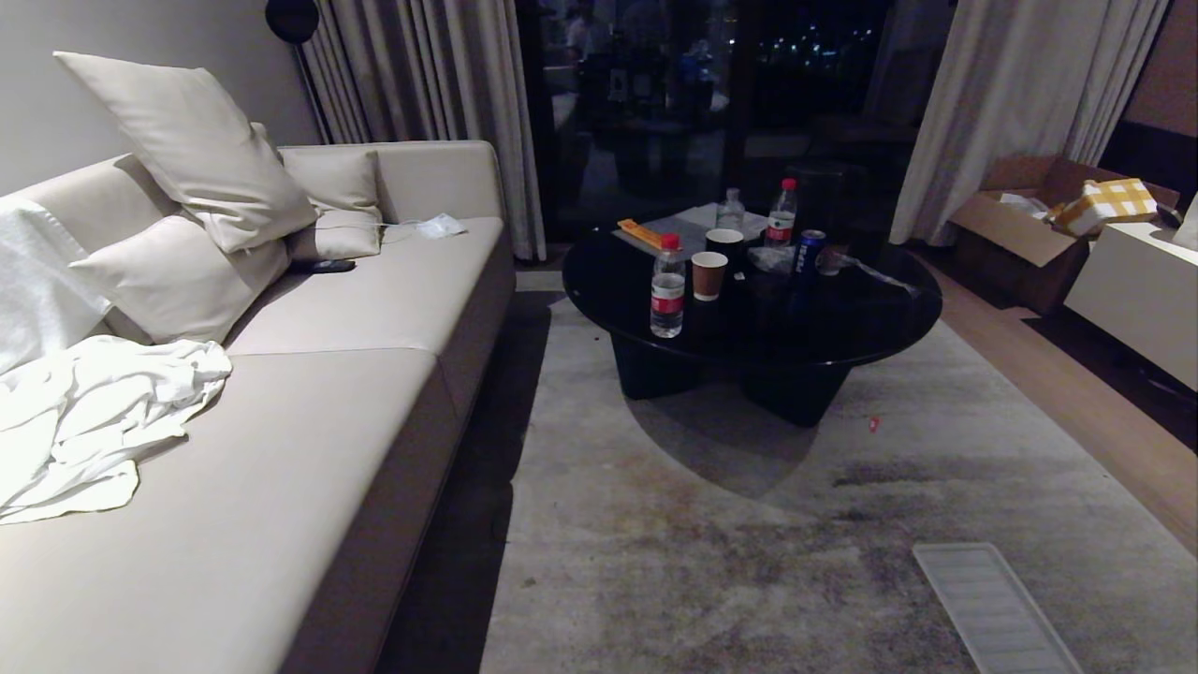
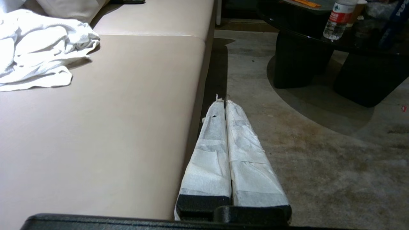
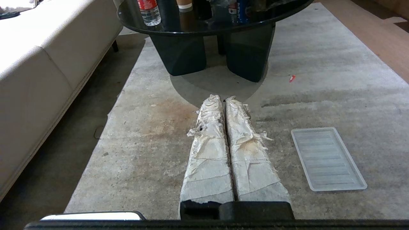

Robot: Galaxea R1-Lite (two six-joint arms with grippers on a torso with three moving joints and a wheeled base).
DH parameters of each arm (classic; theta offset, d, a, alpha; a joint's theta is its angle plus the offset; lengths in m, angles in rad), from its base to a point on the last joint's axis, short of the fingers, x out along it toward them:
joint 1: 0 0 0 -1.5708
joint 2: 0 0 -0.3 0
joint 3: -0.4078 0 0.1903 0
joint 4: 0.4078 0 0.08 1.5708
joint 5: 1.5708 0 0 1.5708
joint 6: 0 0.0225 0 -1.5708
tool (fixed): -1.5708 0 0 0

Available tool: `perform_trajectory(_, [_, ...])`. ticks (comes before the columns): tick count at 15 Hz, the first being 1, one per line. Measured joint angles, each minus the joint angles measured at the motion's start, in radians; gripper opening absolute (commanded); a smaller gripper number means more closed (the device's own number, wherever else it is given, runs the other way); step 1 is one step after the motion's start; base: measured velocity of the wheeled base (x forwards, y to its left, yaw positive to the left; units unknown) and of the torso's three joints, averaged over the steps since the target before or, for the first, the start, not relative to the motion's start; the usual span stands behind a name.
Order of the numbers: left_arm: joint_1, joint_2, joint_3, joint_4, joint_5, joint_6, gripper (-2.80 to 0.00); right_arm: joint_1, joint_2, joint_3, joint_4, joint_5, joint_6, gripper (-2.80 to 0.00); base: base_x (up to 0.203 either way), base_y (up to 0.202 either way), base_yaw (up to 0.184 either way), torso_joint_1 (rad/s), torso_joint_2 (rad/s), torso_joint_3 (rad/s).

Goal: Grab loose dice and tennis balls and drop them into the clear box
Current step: Close the lid

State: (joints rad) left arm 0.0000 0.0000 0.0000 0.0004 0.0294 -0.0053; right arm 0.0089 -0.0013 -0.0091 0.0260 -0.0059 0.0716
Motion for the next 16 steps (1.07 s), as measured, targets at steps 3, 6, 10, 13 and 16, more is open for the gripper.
perform_trajectory(3, [0.000, 0.000, 0.000, 0.001, 0.003, -0.008, -2.80, 0.000, 0.000, 0.000, 0.000, 0.000, 0.000, -2.80, 0.000, 0.000, 0.000, 0.000, 0.00, 0.000])
perform_trajectory(6, [0.000, 0.000, -0.001, 0.001, 0.002, -0.008, -2.80, 0.000, 0.000, 0.000, 0.000, 0.000, 0.000, -2.80, -0.001, 0.000, -0.035, 0.001, 0.00, 0.001])
perform_trajectory(10, [0.000, 0.000, 0.000, 0.001, 0.003, -0.008, -2.80, 0.000, 0.000, 0.000, 0.000, 0.000, 0.000, -2.80, 0.001, 0.010, -0.162, 0.003, 0.00, 0.003])
perform_trajectory(13, [0.000, 0.000, 0.000, 0.001, 0.003, -0.008, -2.80, 0.000, 0.000, 0.000, 0.000, 0.000, 0.000, -2.80, 0.000, 0.011, -0.169, 0.002, 0.00, 0.005])
perform_trajectory(16, [0.000, 0.000, 0.000, 0.001, 0.002, -0.008, -2.80, 0.000, 0.000, 0.000, 0.000, 0.000, 0.000, -2.80, 0.002, 0.010, -0.150, 0.005, 0.00, 0.004])
